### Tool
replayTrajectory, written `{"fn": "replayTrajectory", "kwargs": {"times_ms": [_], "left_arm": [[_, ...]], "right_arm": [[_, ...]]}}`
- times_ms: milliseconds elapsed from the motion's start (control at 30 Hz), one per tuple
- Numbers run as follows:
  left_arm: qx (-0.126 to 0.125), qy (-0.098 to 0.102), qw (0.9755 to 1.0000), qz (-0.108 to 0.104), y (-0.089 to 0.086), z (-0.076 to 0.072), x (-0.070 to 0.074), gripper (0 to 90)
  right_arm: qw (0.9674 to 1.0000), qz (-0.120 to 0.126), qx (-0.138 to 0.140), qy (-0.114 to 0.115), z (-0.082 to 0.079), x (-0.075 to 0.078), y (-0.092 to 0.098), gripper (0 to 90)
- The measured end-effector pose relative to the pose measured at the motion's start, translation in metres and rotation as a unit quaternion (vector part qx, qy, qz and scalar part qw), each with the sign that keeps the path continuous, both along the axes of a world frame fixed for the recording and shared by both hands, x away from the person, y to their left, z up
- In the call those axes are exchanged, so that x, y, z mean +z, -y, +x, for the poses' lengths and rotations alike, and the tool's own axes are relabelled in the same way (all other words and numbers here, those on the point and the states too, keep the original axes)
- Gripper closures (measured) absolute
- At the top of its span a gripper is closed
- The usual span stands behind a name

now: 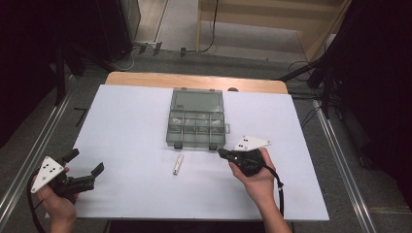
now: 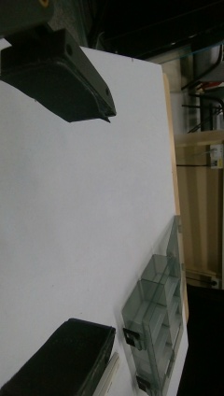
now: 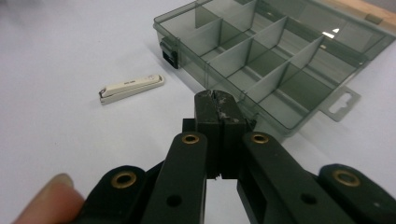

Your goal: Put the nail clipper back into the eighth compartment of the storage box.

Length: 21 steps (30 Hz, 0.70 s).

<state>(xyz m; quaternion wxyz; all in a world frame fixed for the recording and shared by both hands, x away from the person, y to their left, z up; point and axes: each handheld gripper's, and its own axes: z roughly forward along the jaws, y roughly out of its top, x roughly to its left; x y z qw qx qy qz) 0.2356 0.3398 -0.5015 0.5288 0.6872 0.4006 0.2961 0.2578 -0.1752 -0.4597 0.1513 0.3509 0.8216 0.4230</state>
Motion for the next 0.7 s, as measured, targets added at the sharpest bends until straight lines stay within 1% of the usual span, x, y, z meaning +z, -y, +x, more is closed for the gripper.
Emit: {"fn": "replayTrajectory", "kwargs": {"times_ms": [100, 133, 167, 200, 233, 300, 333, 400, 467, 500, 533, 567, 700], "left_arm": [[-0.001, 0.000, 1.0000, 0.000, 0.000, 0.000, 0.000, 0.0], [-0.002, 0.000, 1.0000, 0.001, 0.000, 0.000, 0.000, 0.0], [-0.003, 0.000, 1.0000, 0.002, 0.000, 0.000, 0.000, 0.0], [-0.003, 0.000, 1.0000, 0.002, 0.000, 0.000, 0.000, 0.0], [-0.004, 0.000, 1.0000, 0.002, 0.000, 0.000, 0.000, 0.0], [-0.004, -0.001, 1.0000, 0.003, 0.000, 0.000, 0.000, 0.0], [-0.004, -0.001, 1.0000, 0.002, 0.000, 0.000, 0.000, 0.0], [-0.003, -0.001, 1.0000, 0.000, 0.000, 0.001, 0.000, 0.0], [-0.002, -0.001, 1.0000, 0.000, 0.000, 0.001, 0.000, 0.0], [-0.002, -0.001, 1.0000, 0.000, -0.001, 0.001, 0.000, 0.0], [-0.002, -0.002, 1.0000, 0.000, 0.000, 0.001, 0.000, 0.0], [-0.003, -0.002, 1.0000, -0.001, 0.000, 0.001, 0.000, 0.0], [-0.004, -0.003, 1.0000, 0.003, 0.000, 0.001, 0.000, 0.0]], "right_arm": [[0.9999, -0.005, 0.007, -0.008, 0.004, -0.003, -0.009, 90.0], [0.9999, -0.005, 0.007, -0.008, 0.004, -0.003, -0.009, 90.0], [0.9998, -0.012, 0.015, -0.011, 0.006, -0.005, -0.017, 90.0], [0.9998, -0.012, 0.015, -0.011, 0.006, -0.005, -0.017, 90.0], [0.9996, -0.014, 0.021, -0.015, 0.008, -0.007, -0.024, 90.0], [0.9994, -0.014, 0.026, -0.019, 0.010, -0.010, -0.030, 90.0], [0.9994, -0.014, 0.026, -0.019, 0.010, -0.010, -0.030, 90.0], [0.9990, -0.017, 0.032, -0.027, 0.012, -0.015, -0.039, 90.0], [0.9988, -0.020, 0.035, -0.029, 0.013, -0.017, -0.042, 90.0], [0.9984, -0.022, 0.039, -0.035, 0.015, -0.021, -0.048, 90.0], [0.9984, -0.022, 0.039, -0.035, 0.015, -0.021, -0.048, 90.0], [0.9981, -0.026, 0.040, -0.039, 0.017, -0.024, -0.053, 90.0], [0.9978, -0.026, 0.040, -0.045, 0.022, -0.029, -0.060, 90.0]]}}
